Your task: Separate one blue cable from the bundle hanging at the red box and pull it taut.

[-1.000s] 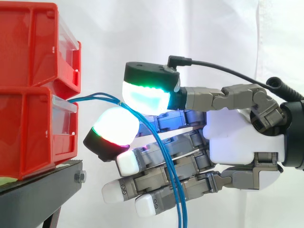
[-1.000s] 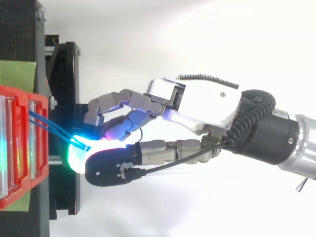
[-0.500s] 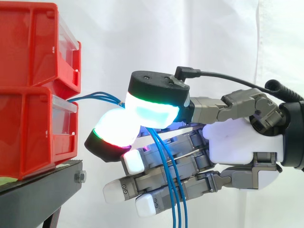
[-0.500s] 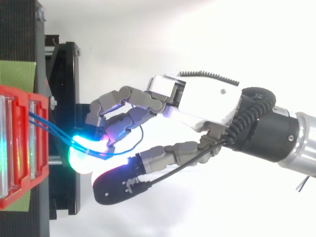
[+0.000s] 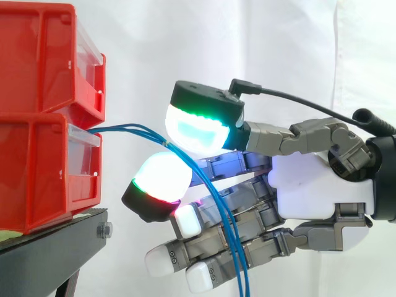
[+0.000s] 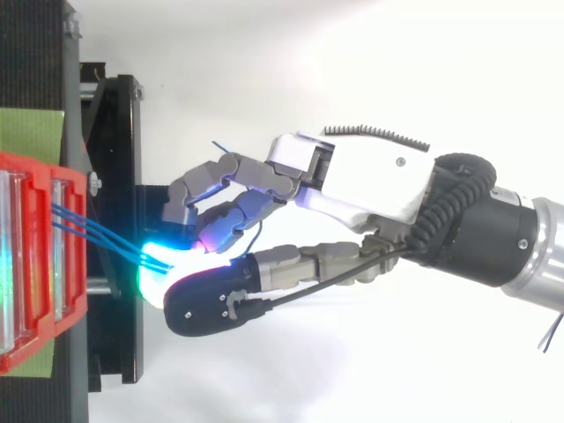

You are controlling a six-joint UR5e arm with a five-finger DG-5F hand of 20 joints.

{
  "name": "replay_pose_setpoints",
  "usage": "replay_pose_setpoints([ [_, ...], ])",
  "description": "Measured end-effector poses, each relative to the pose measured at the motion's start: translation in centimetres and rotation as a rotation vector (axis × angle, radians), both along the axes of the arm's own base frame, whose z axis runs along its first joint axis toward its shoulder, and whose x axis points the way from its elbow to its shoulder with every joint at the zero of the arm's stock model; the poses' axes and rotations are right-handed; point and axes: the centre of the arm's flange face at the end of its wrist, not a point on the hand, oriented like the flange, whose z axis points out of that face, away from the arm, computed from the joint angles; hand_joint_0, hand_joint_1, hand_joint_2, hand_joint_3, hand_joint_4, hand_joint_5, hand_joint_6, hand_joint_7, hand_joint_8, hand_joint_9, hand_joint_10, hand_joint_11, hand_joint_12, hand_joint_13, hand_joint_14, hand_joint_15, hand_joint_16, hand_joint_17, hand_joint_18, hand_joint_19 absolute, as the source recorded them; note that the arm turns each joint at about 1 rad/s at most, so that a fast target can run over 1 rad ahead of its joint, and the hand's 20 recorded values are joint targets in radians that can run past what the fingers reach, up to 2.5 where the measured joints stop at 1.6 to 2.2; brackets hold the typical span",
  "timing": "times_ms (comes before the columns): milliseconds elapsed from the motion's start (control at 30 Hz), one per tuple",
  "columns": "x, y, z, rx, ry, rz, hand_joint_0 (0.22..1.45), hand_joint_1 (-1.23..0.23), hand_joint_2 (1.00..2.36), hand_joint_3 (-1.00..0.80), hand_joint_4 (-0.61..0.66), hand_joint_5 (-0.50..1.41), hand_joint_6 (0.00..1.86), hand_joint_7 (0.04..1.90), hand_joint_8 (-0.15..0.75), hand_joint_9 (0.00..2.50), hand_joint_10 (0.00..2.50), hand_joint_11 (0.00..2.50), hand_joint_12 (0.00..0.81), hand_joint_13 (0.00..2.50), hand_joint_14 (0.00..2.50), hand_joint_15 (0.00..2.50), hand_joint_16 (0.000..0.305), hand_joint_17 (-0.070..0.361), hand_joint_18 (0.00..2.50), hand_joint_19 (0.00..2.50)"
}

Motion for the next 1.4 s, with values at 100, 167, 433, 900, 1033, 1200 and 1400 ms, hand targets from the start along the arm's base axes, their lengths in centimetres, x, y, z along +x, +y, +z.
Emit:
replay_pose_setpoints([
  [100,-0.04,-0.02,0.05,-0.001,0.003,0.000,0.65,-0.70,1.02,-0.24,0.07,-0.20,0.92,1.02,0.314,0.92,0.02,0.76,0.326,0.73,0.01,0.32,0.041,0.093,0.67,0.48],
  [167,-0.05,-0.03,0.06,-0.002,0.003,0.000,0.69,-0.75,1.02,-0.23,0.03,-0.21,0.93,1.09,0.310,0.90,0.02,0.77,0.326,0.73,0.01,0.32,0.041,0.093,0.68,0.47],
  [433,-0.07,-0.04,0.06,0.000,0.004,-0.001,0.82,-0.85,1.00,-0.50,0.01,-0.22,0.95,1.07,0.277,0.90,0.02,0.77,0.312,0.74,0.01,0.33,0.040,0.089,0.66,0.47],
  [900,-0.17,-0.29,-0.02,-0.002,0.014,-0.005,0.45,-0.62,1.00,-0.50,0.14,-0.17,0.91,1.05,0.345,1.07,0.02,0.76,0.370,0.85,0.01,0.35,0.051,0.114,0.80,0.49],
  [1033,-0.19,-0.31,-0.04,-0.002,0.015,-0.005,0.57,-0.50,1.00,-0.50,0.12,-0.17,0.89,1.13,0.329,1.09,0.02,0.77,0.340,0.84,0.02,0.38,0.045,0.102,0.78,0.54],
  [1200,-0.19,-0.32,-0.04,-0.002,0.015,-0.006,0.60,-0.57,1.02,-0.30,0.12,-0.17,0.89,1.18,0.334,1.08,0.02,0.78,0.342,0.85,0.02,0.39,0.045,0.102,0.78,0.54],
  [1400,-0.19,-0.33,-0.04,-0.002,0.015,-0.007,0.62,-0.71,1.03,-0.17,0.11,-0.18,0.91,1.17,0.338,1.04,0.02,0.79,0.345,0.84,0.02,0.38,0.045,0.101,0.78,0.53],
])
